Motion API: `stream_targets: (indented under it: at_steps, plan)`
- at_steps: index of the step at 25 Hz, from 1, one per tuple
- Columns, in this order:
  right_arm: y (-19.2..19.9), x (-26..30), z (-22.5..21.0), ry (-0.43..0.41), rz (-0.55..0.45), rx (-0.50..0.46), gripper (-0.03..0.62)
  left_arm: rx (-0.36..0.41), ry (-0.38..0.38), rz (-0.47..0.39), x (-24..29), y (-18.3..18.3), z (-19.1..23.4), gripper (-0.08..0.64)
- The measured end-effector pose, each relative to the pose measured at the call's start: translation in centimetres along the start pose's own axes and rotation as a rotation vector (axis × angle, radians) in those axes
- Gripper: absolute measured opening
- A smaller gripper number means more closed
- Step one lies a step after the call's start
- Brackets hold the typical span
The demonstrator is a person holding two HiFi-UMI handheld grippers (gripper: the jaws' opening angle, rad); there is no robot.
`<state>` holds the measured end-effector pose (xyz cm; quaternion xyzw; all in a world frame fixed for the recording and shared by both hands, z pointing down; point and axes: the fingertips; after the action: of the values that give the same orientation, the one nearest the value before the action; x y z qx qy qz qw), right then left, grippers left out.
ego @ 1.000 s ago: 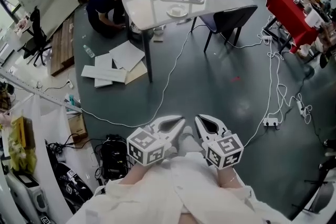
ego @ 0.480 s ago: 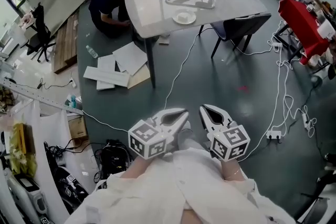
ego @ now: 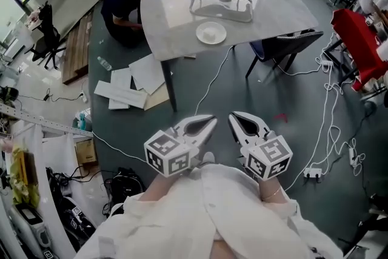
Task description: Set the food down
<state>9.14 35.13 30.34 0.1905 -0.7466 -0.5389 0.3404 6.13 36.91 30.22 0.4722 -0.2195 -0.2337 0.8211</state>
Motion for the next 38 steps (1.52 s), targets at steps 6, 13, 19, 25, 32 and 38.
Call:
stream_targets:
  at_steps: [6,13,19,25,32,38]
  plan:
    - [-0.3,1.8,-4.1,0.021,0.013,0.041,0.002,-0.043,0.010,0.015,2.9,-0.3,1.7,0.017]
    - [-0.6,4.4,-7.5,0.053,0.029,0.062,0.002,-0.091,-0.037,0.011,3.9,-1.1,6.6,0.015]
    - [-2.3,9.8,-9.3,0.050,0.031,0.047,0.002,-0.097,-0.040,0.005,5.8,-3.8,11.8,0.017]
    - [-6.2,16.1,-12.7,0.071,0.011,0.051,0.002,-0.038,-0.049,0.046,8.3,-8.0,17.8,0.017]
    - [-10.1,22.5,-16.2,0.104,0.014,0.056,0.002,-0.043,-0.036,0.055,10.6,-13.2,24.2,0.017]
    - [-12.6,27.1,-19.2,0.150,-0.001,0.064,0.002,-0.039,0.036,0.079,13.0,-16.1,28.7,0.017]
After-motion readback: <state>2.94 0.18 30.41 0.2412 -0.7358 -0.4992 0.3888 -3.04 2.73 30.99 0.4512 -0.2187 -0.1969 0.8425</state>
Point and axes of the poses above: the fingertips, and each gripper's own axes: x forward along the fingers, z to its left, y out of its underside, and after that the axes turned 5 degrees about y, right-handed
